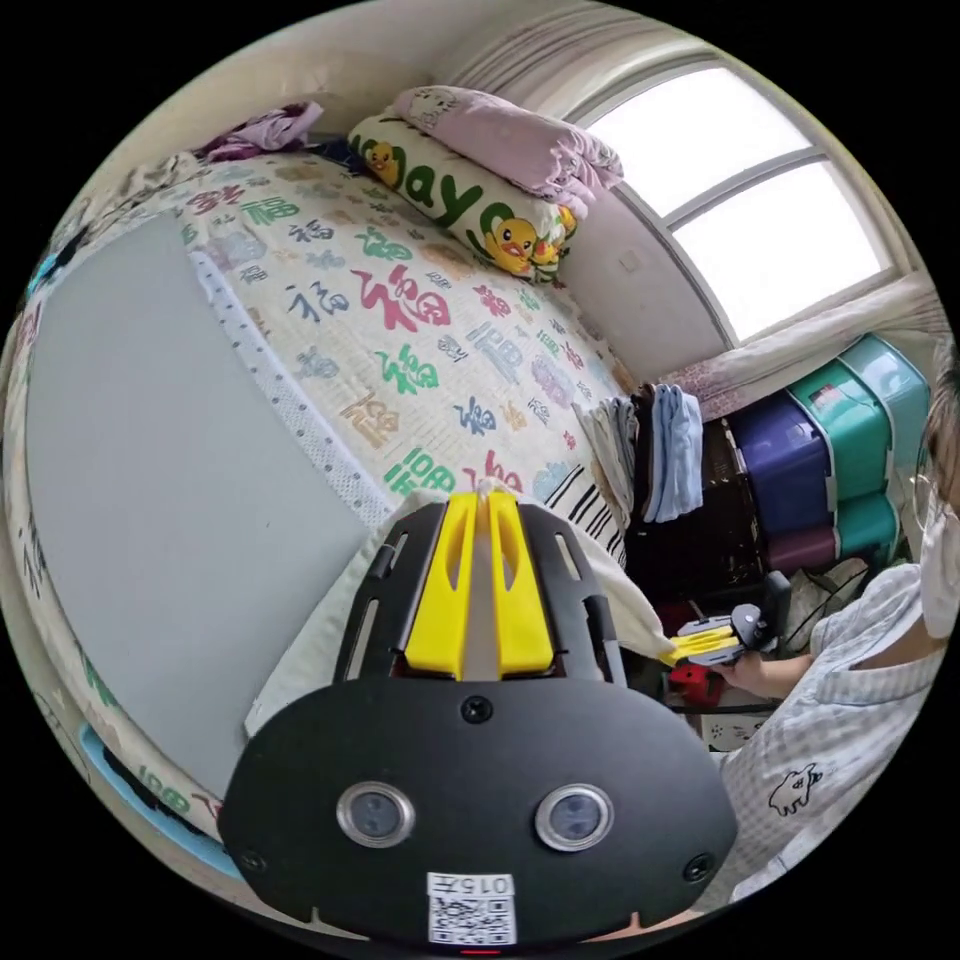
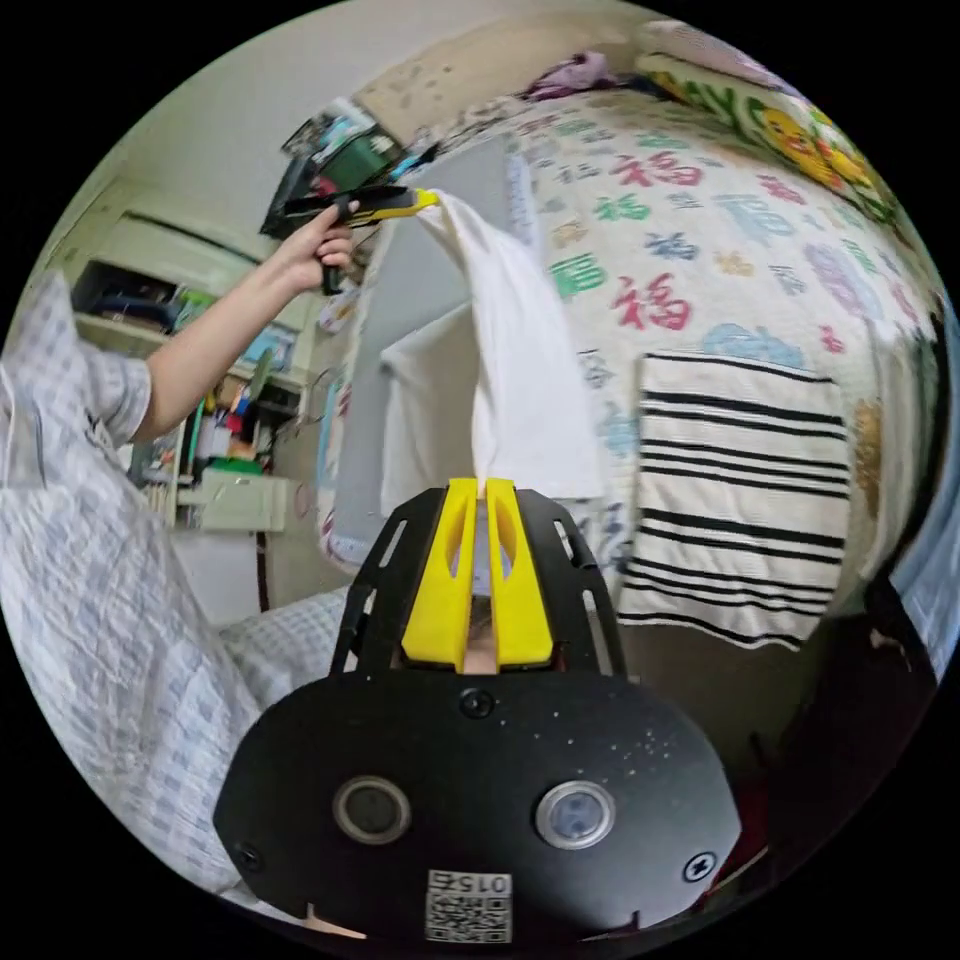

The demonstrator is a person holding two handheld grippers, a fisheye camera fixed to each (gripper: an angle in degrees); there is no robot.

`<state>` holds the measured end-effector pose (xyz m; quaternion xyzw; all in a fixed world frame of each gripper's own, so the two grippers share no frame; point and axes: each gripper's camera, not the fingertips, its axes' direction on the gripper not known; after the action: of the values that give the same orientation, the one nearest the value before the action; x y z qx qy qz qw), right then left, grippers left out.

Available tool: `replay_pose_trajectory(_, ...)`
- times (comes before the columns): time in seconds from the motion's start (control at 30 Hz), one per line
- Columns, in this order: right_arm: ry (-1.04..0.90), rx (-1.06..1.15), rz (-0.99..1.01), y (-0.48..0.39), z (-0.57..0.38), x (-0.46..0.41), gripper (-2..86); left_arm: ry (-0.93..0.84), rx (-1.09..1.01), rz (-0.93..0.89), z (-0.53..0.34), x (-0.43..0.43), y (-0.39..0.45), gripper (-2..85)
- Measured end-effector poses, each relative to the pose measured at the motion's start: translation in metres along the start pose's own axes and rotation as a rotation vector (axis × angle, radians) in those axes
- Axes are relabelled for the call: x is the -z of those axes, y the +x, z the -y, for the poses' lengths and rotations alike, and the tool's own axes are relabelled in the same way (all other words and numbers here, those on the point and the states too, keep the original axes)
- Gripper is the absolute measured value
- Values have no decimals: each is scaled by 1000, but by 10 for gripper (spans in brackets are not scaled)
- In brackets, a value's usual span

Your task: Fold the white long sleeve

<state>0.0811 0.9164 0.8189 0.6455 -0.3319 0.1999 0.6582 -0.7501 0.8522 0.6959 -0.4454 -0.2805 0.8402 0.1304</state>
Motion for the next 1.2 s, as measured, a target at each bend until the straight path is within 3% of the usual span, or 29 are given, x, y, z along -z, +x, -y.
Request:
replay_pose_trajectory(0.17, -211, 154, 204, -79, -2, -86, 4, 17, 280, 91, -106, 52, -89, 2)
replay_pose_trajectory(0.27, -318, 214, 196, -105, 0, -133, 5, -24, 422, 172, -153, 47, -134, 2)
replay_pose_trajectory(0.4, -439, 259, 187, -126, 3, -176, 6, 198, 657, -55, -197, 46, -178, 3)
replay_pose_trajectory(0.47, -450, 283, 176, -139, 7, -187, 7, 274, 728, -73, -213, 44, -188, 3)
replay_pose_trajectory(0.73, -679, 335, -36, -156, 10, -255, 23, 175, 728, -7, -225, 46, -209, 30)
replay_pose_trajectory(0.9, -693, 221, 142, -139, 9, -243, 59, 161, 689, -8, -236, 49, -219, 61)
replay_pose_trajectory(1.0, -701, 214, 250, -153, 0, -225, 63, 253, 708, -19, -256, 59, -223, 59)
replay_pose_trajectory(1.13, -664, 339, 407, -191, -2, -191, 54, 320, 754, -55, -286, 64, -226, 71)
replay_pose_trajectory(1.2, -567, 392, 382, -191, 10, -169, 53, 292, 699, -51, -285, 60, -220, 101)
